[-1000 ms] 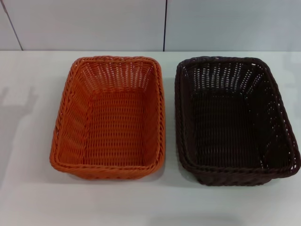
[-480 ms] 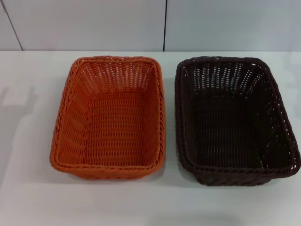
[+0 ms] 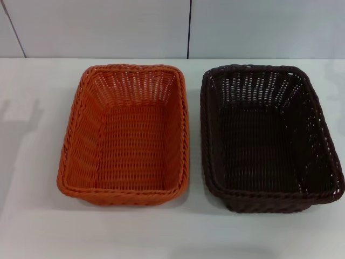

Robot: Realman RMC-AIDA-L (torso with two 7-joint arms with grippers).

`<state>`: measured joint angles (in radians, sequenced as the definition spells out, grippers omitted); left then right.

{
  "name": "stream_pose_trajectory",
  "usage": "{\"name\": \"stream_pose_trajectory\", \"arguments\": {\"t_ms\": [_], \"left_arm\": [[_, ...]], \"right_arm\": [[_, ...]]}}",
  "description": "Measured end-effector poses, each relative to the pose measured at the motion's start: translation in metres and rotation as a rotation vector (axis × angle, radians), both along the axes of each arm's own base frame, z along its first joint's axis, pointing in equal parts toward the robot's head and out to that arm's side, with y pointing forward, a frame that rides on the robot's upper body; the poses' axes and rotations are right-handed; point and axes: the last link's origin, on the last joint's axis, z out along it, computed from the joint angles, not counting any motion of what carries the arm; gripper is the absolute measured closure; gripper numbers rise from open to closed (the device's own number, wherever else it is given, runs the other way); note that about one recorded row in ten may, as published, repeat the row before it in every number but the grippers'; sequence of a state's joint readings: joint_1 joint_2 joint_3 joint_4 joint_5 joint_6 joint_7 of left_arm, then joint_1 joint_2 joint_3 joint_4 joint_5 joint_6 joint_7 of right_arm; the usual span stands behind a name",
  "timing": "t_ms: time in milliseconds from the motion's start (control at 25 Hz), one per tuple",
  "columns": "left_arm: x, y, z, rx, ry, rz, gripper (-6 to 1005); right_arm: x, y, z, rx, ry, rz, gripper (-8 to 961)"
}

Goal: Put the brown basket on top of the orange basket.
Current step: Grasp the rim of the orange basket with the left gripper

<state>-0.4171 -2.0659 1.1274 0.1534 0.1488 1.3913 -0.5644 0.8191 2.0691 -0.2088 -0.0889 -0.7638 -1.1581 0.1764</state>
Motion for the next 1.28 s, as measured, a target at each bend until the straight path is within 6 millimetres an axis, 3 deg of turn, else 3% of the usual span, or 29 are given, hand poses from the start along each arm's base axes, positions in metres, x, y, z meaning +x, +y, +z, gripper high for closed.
{"name": "stream_pose_trajectory", "arguments": {"t_ms": [1280], "left_arm": [[0.0006, -0.0007, -0.0024, -0.009, 0.002, -0.003, 185]], "right_arm": [[0.0005, -0.0004, -0.0006, -0.003, -0.001, -0.001, 376]]}}
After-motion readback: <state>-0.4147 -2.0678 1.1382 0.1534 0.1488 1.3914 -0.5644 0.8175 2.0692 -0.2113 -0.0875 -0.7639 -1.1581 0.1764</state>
